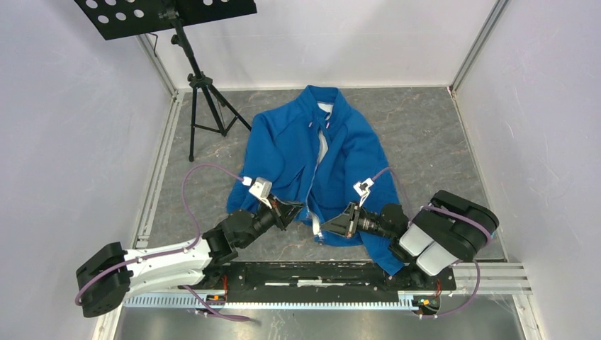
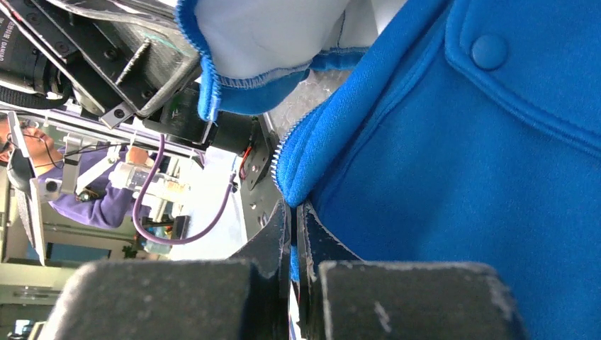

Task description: Zip up the jacket

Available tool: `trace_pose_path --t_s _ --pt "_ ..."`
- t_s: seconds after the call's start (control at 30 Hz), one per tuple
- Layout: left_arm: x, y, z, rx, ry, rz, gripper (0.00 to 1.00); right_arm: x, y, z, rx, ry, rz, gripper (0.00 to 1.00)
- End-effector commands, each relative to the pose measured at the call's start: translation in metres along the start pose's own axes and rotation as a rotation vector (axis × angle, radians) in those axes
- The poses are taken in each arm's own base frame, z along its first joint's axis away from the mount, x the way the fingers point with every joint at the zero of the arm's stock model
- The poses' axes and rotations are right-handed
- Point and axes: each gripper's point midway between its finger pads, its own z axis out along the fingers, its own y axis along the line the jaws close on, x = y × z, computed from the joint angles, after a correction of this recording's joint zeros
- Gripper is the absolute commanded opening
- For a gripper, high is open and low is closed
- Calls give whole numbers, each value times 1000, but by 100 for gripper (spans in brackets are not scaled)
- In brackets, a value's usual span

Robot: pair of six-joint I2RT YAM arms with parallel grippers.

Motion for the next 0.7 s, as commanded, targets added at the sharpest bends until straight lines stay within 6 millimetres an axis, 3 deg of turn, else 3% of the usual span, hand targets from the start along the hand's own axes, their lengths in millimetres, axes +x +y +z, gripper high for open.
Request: trace_pose_path --t_s 0.0,0.27,0.33,0.67 --pt "-25 -23 -1 108 -98 29 2 -39 73 -18 -291 -206 -150 0" --pt "-34 -27 -6 150 -162 23 2 -52 83 -12 -319 -250 -123 0" --pt "-39 -30 -5 161 -180 23 2 -63 93 -8 -355 -281 -138 0" --pt "-55 -44 -3 207 -239 1 2 -88 116 -13 -413 -378 -122 0"
